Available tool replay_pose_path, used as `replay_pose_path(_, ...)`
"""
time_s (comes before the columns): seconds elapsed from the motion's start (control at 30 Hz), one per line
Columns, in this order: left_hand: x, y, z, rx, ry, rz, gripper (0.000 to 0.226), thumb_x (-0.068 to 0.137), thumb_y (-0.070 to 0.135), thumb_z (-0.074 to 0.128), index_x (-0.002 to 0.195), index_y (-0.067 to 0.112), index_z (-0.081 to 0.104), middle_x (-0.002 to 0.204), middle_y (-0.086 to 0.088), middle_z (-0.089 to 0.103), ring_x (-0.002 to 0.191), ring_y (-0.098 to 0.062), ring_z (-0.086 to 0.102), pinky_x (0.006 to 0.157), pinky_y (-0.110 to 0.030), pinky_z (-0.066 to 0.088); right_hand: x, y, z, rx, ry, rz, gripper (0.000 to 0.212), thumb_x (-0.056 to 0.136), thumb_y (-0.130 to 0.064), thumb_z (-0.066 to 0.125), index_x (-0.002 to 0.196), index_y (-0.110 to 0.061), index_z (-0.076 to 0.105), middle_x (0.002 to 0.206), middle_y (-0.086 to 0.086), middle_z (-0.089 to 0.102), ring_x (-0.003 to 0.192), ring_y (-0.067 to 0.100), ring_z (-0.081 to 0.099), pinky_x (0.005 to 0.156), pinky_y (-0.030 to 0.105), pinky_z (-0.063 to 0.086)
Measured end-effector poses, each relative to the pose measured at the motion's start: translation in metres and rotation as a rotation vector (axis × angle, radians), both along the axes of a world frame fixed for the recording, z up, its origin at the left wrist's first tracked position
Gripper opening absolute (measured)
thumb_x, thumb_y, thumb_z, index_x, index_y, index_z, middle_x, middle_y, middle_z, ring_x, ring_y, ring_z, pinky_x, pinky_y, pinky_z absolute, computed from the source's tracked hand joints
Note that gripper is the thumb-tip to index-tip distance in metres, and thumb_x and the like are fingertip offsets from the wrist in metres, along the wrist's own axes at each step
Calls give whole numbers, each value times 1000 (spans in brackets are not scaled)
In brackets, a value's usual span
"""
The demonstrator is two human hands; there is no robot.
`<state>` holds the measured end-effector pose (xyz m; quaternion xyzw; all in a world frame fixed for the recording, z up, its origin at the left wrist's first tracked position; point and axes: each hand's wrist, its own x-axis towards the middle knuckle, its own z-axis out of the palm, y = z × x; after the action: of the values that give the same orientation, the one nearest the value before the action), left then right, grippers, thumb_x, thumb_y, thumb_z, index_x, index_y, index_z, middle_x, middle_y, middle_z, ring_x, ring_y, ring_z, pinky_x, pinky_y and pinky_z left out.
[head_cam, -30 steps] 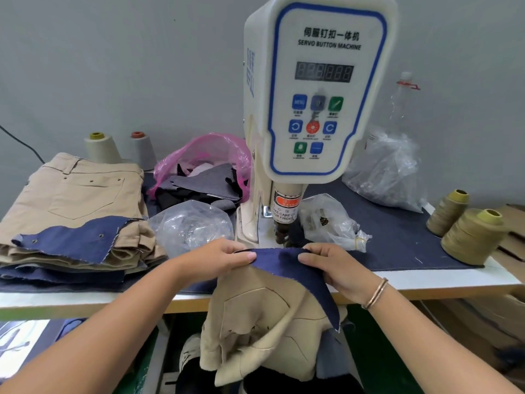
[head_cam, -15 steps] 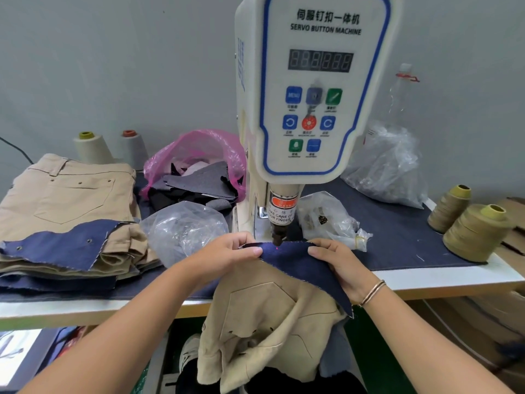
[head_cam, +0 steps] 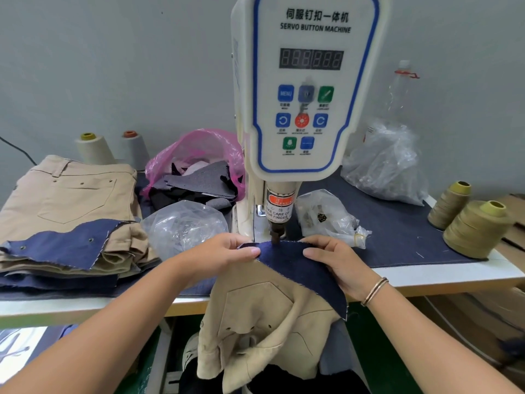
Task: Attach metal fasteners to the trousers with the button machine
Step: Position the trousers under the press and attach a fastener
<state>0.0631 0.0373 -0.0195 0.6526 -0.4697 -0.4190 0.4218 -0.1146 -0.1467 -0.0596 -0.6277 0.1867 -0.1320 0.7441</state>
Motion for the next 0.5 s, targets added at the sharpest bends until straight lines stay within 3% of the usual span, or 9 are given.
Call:
replay_pose_path(0.1, 2, 0, -2, 4, -2, 24, 38, 92, 36, 55, 101, 1, 64, 98, -13, 68, 91, -12, 57, 87, -24, 42, 1, 2, 4, -206, 85, -27, 17, 88, -26, 62, 98, -34, 74, 105, -6, 72, 101, 10, 65, 85, 23, 51)
replay_pose_path(0.17, 2, -7, -2, 33, 43, 102, 31, 95, 36, 51, 83, 12, 67, 77, 4, 69, 83, -9, 59, 77, -17, 45, 1, 4, 7, -290, 111, -64, 16, 89, -29, 62, 94, -38, 74, 101, -11, 72, 97, 5, 64, 82, 20, 48)
replay_pose_path(0.23, 2, -12, 1, 105, 117, 184, 42, 87, 50, 45, 75, 18, 69, 66, 7, 64, 73, -12, 59, 73, -23, 44, 1, 5, 10, -343, 122, -52, 15, 88, -29, 63, 91, -39, 74, 99, -13, 72, 95, 2, 64, 82, 19, 45)
replay_pose_path(0.37, 1, -2, 4, 146, -101, 79, 47, 77, 73, 45, 84, 36, 73, 95, 24, 66, 95, 5, 58, 89, -24, 36, 0, 8, 14, -464, 137, 0, 18, 89, -32, 62, 92, -45, 73, 104, -18, 71, 102, -1, 61, 94, 25, 43)
replay_pose_path(0.43, 2, -1, 4, 117, -124, 31, 43, 85, 66, 50, 80, 29, 71, 87, 24, 65, 86, 5, 58, 82, -21, 37, 1, 9, 15, -494, 137, -26, 21, 89, -31, 62, 88, -50, 72, 102, -21, 70, 101, -3, 61, 95, 24, 43)
replay_pose_path(0.5, 2, -2, 4, 93, -193, -6, 35, 91, 45, 58, 76, 15, 65, 74, 14, 58, 70, 0, 51, 70, -16, 38, 2, 11, 15, -507, 135, -52, 24, 89, -30, 62, 85, -52, 72, 99, -22, 70, 99, -4, 62, 92, 22, 44)
